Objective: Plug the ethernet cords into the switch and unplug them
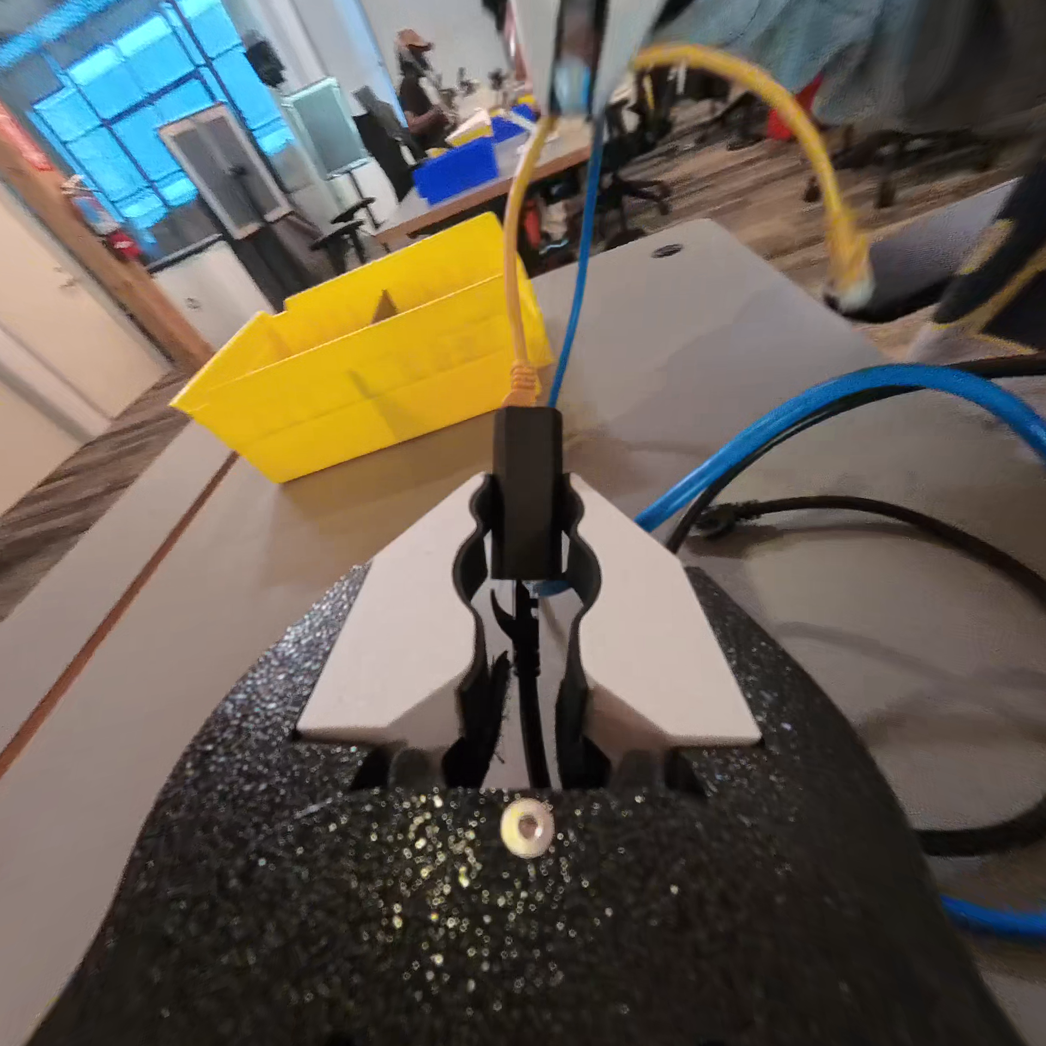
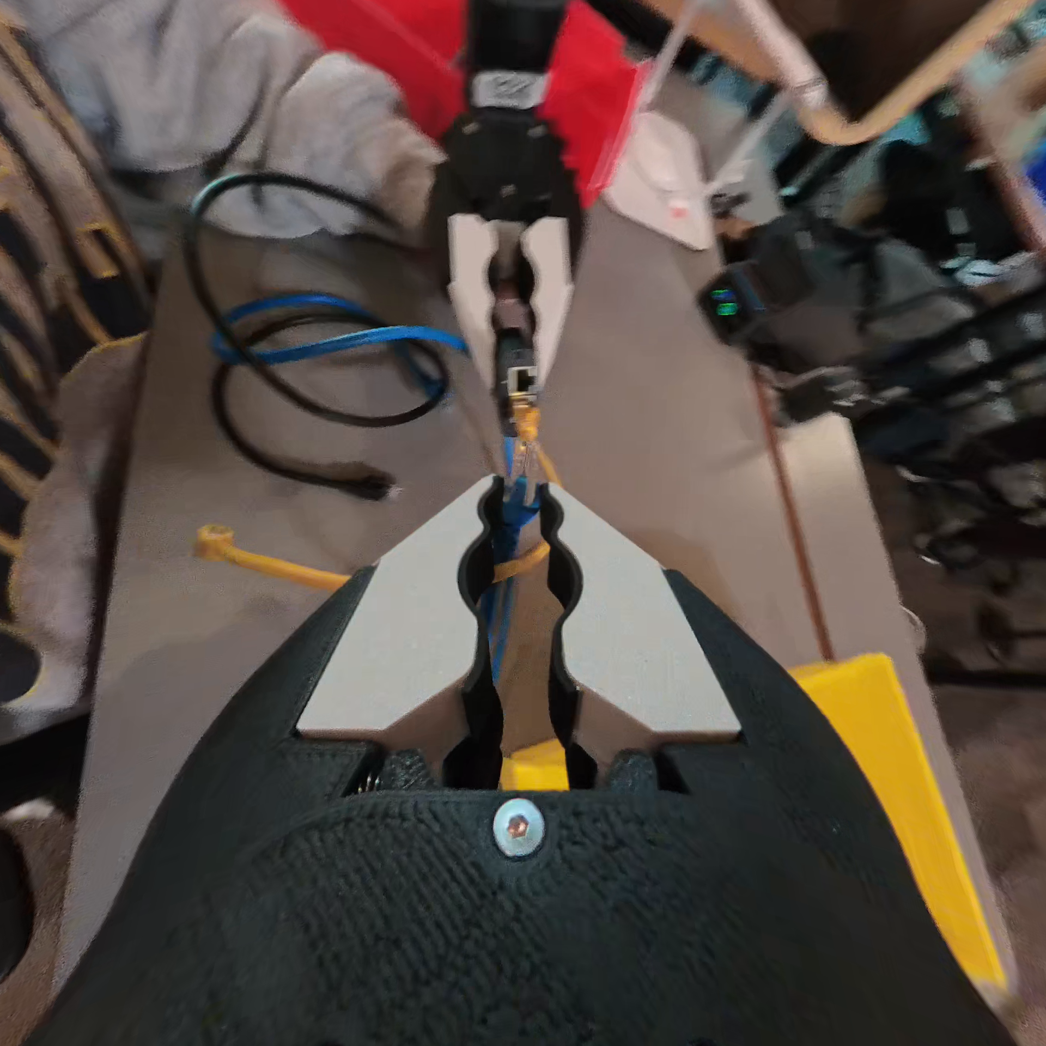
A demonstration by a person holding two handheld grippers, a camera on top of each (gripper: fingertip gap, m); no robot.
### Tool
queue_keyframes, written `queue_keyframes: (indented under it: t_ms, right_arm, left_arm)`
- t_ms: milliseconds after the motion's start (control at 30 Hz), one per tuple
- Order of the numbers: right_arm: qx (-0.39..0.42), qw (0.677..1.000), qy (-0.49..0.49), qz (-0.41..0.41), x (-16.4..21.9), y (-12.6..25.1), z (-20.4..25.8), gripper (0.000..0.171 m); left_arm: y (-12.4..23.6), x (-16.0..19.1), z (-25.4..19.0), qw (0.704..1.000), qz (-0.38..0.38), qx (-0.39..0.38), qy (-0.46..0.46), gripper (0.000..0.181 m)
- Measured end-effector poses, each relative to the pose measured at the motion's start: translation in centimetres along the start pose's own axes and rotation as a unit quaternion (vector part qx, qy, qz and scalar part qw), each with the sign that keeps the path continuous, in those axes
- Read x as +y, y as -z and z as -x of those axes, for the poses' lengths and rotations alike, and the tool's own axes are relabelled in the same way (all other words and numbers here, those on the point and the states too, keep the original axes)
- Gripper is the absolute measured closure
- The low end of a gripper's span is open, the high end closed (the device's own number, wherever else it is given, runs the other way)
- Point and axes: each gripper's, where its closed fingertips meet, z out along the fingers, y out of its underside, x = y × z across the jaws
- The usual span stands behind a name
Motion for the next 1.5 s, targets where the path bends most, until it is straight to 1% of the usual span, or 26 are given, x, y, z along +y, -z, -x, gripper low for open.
queue_keyframes:
  t_ms: [33, 100, 167, 233, 300, 333, 367, 433, 467, 533, 567, 700, 733, 800, 867, 933, 1033, 1133, 1233, 1333, 1433, 1500]
  right_arm:
    - [0.028, 1.0, -0.007, -0.005, -0.2, 0.9, -1.1, 0.161]
    - [0.069, 0.997, -0.009, -0.018, -0.9, 2.8, -2.9, 0.16]
    - [0.077, 0.997, -0.009, -0.028, -1.6, 4.4, -3.6, 0.16]
    - [0.038, 0.998, -0.012, -0.045, -2.3, 5.4, -3.0, 0.16]
    - [-0.006, 0.998, -0.02, -0.065, -3.0, 6.4, -2.1, 0.16]
    - [-0.034, 0.995, -0.032, -0.089, -3.7, 7.0, -1.5, 0.16]
    - [-0.044, 0.992, -0.048, -0.112, -4.3, 7.5, -1.6, 0.16]
    - [-0.01, 0.987, -0.054, -0.151, -5.1, 8.3, -3.2, 0.16]
    - [0.038, 0.984, -0.064, -0.162, -5.1, 8.5, -4.9, 0.16]
    - [0.142, 0.977, -0.066, -0.146, -4.1, 8.7, -8.0, 0.16]
    - [0.164, 0.975, -0.055, -0.139, -3.7, 8.5, -8.4, 0.16]
    - [0.188, 0.977, -0.026, -0.099, -3.0, 6.0, -8.1, 0.16]
    - [0.187, 0.976, -0.03, -0.107, -3.2, 5.4, -7.9, 0.16]
    - [0.165, 0.974, -0.049, -0.147, -4.1, 4.6, -7.2, 0.16]
    - [0.16, 0.968, -0.073, -0.18, -4.5, 4.0, -7.1, 0.16]
    - [0.169, 0.964, -0.084, -0.186, -4.2, 3.2, -7.3, 0.16]
    - [0.198, 0.962, -0.068, -0.176, -3.6, 2.4, -7.6, 0.16]
    - [0.177, 0.965, -0.065, -0.182, -4.0, 1.7, -6.5, 0.16]
    - [0.169, 0.975, -0.021, -0.14, -3.5, 0.4, -5.2, 0.16]
    - [0.144, 0.985, 0.075, -0.063, -2.5, -2.1, -2.3, 0.16]
    - [0.107, 0.976, 0.191, 0.004, -1.9, -4.9, 1.7, 0.16]
    - [0.068, 0.962, 0.255, 0.074, -0.1, -6.6, 4.2, 0.16]
  left_arm:
    - [0.1, 0.3, 0.4, 1.0, -0.002, -0.017, -0.002, 0.159]
    - [0.6, 0.5, 1.8, 0.998, -0.016, -0.061, 0.006, 0.16]
    - [1.6, -0.2, 3.3, 0.992, -0.055, -0.108, 0.026, 0.16]
    - [2.8, -0.9, 4.8, 0.983, -0.091, -0.148, 0.055, 0.16]
    - [3.9, -0.7, 6.3, 0.973, -0.1, -0.196, 0.069, 0.16]
    - [4.2, -0.5, 6.5, 0.972, -0.098, -0.203, 0.072, 0.16]
    - [4.1, -0.3, 6.5, 0.973, -0.093, -0.197, 0.076, 0.16]
    - [3.8, -0.4, 6.3, 0.974, -0.092, -0.193, 0.071, 0.16]
    - [3.4, -0.8, 5.5, 0.979, -0.098, -0.164, 0.069, 0.16]
    - [3.0, -1.6, 4.2, 0.981, -0.132, -0.108, 0.089, 0.16]
    - [3.0, -1.9, 4.0, 0.979, -0.147, -0.1, 0.1, 0.16]
    - [3.5, -2.3, 4.3, 0.975, -0.164, -0.098, 0.116, 0.16]
    - [3.5, -2.1, 4.6, 0.974, -0.16, -0.107, 0.118, 0.16]
    - [3.4, -1.4, 5.1, 0.976, -0.135, -0.124, 0.115, 0.16]
    - [3.2, -1.5, 4.6, 0.978, -0.135, -0.104, 0.119, 0.16]
    - [2.9, -2.0, 3.7, 0.978, -0.146, -0.07, 0.129, 0.16]
    - [2.4, -1.5, 3.2, 0.981, -0.129, -0.052, 0.138, 0.16]
    - [2.3, -0.7, 4.4, 0.979, -0.1, -0.094, 0.148, 0.16]
    - [2.8, -0.4, 5.6, 0.973, -0.098, -0.144, 0.15, 0.16]
    - [3.8, -0.7, 6.7, 0.963, -0.118, -0.182, 0.161, 0.16]
    - [5.3, -1.3, 7.9, 0.947, -0.154, -0.219, 0.178, 0.16]
    - [6.2, -1.7, 8.4, 0.942, -0.166, -0.243, 0.163, 0.16]
